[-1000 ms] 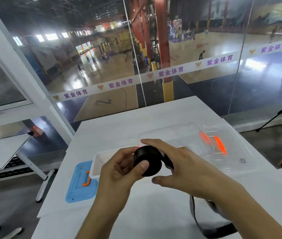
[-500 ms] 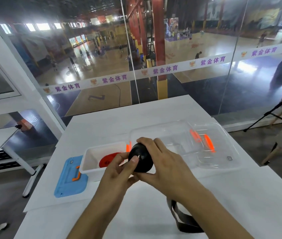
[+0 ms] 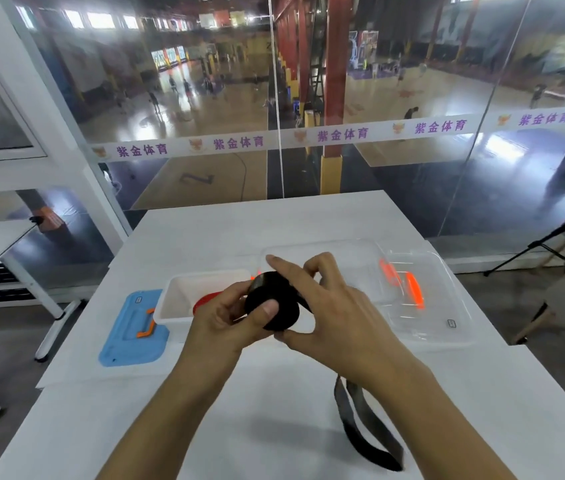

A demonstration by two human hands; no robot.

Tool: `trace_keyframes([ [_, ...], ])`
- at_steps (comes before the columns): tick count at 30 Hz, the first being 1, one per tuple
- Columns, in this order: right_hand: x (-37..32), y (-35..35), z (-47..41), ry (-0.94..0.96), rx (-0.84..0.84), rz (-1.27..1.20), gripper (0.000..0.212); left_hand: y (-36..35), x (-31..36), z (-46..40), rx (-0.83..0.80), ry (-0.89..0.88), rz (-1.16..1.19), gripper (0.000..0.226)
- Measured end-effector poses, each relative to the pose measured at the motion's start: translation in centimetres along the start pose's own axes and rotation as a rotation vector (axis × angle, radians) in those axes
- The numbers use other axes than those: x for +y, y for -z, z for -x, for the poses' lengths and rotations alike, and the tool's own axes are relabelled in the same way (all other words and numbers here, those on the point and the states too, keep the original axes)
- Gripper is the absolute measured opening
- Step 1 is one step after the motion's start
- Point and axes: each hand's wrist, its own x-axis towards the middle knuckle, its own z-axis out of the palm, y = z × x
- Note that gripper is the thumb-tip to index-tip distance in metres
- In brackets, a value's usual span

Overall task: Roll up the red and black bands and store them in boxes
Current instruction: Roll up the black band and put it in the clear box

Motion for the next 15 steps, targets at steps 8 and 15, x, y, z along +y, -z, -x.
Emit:
trace_keyframes([
  [8,-1.2,-2.3,0.6,-0.126,0.107,-0.166,0.101,-2.3,0.5,-0.1,0.182,0.051,0.288,0.043],
  [15,-1.6,-2.6,-0.1,-0.202,0.107,-0.178,0.083,-2.3,-0.3,0.4,0.135,0.189,0.176,0.036],
])
